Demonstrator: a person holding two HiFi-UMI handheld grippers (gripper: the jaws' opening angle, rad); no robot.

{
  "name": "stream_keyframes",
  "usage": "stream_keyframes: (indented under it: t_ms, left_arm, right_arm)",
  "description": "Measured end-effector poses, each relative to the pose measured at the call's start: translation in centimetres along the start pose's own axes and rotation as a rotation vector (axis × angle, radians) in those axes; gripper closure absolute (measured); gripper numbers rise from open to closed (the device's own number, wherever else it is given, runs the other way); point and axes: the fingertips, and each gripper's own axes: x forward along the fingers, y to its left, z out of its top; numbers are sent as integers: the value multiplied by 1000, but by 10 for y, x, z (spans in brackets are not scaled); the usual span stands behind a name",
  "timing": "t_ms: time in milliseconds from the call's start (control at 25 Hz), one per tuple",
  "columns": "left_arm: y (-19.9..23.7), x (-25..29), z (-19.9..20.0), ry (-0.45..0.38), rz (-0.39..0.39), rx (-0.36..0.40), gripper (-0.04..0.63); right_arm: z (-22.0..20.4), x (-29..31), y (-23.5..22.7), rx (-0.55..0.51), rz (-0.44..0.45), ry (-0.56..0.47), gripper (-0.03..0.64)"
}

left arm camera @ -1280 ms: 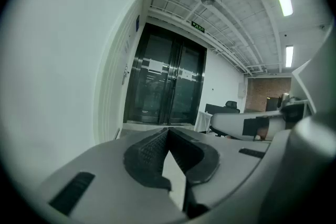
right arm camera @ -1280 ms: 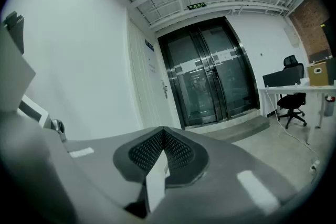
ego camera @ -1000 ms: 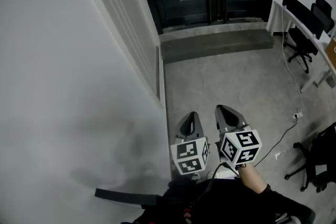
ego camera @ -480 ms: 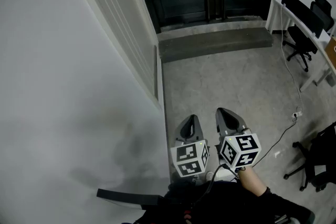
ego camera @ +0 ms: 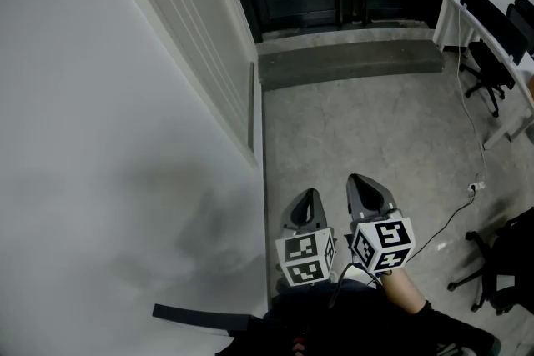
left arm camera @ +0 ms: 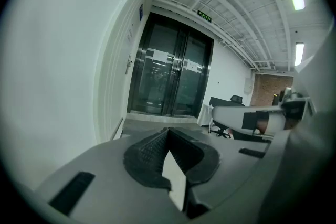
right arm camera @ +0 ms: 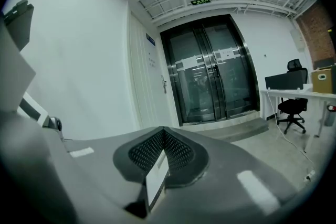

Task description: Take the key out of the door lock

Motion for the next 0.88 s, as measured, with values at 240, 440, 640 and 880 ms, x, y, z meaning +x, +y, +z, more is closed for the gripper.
stream_keyframes:
  t_ms: [240, 440, 640, 880]
  left_arm:
    - [20, 46, 19, -19, 6, 14, 595]
    - [42, 99, 51, -38, 1, 16, 595]
    - [70, 153, 86, -48, -20, 18, 595]
    - [94, 207, 113, -54, -41, 21, 595]
  right_arm:
    - [6, 50, -11, -5, 13, -5, 615]
    - [26, 112, -27, 4, -4, -14, 615]
    - [48, 176, -36, -9, -27, -21, 615]
    - [63, 236, -43, -21, -27, -35, 615]
